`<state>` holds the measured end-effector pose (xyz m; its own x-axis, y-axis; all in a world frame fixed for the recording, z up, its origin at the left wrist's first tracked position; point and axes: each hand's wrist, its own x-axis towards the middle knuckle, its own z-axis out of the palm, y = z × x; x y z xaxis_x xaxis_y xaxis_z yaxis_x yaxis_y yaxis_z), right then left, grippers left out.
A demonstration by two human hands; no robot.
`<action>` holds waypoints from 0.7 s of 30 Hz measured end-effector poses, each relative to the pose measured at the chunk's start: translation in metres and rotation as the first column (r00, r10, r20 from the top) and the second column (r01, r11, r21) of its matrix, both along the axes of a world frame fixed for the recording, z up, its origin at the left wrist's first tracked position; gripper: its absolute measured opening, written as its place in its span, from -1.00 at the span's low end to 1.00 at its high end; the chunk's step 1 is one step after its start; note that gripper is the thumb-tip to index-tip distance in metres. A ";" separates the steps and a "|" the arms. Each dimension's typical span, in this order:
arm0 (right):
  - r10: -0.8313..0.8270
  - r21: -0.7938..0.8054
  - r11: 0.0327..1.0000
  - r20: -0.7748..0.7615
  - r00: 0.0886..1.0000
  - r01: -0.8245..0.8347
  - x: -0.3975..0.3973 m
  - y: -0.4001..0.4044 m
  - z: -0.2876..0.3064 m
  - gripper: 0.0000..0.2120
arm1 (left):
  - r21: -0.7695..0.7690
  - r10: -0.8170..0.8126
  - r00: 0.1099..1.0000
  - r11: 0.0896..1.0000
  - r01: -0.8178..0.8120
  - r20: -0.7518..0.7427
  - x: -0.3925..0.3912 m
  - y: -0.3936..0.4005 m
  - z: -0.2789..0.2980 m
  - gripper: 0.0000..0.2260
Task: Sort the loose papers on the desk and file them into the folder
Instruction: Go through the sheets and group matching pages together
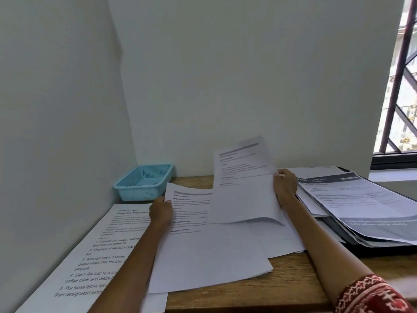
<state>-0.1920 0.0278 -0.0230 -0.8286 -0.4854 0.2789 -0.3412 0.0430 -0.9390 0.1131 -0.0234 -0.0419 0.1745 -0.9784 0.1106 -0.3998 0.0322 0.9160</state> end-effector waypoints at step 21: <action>0.597 -0.100 0.793 -0.062 0.799 -0.601 0.084 -0.004 0.005 -0.89 | 0.075 -0.189 0.788 0.956 0.285 -0.585 0.004 0.006 0.025 -0.74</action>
<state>-0.1083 0.0240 -0.0175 -0.3738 -0.8474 0.3771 -0.2888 -0.2801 -0.9155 0.1174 -0.0173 -0.0170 -0.0809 -0.9930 -0.0860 0.1934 -0.1003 0.9760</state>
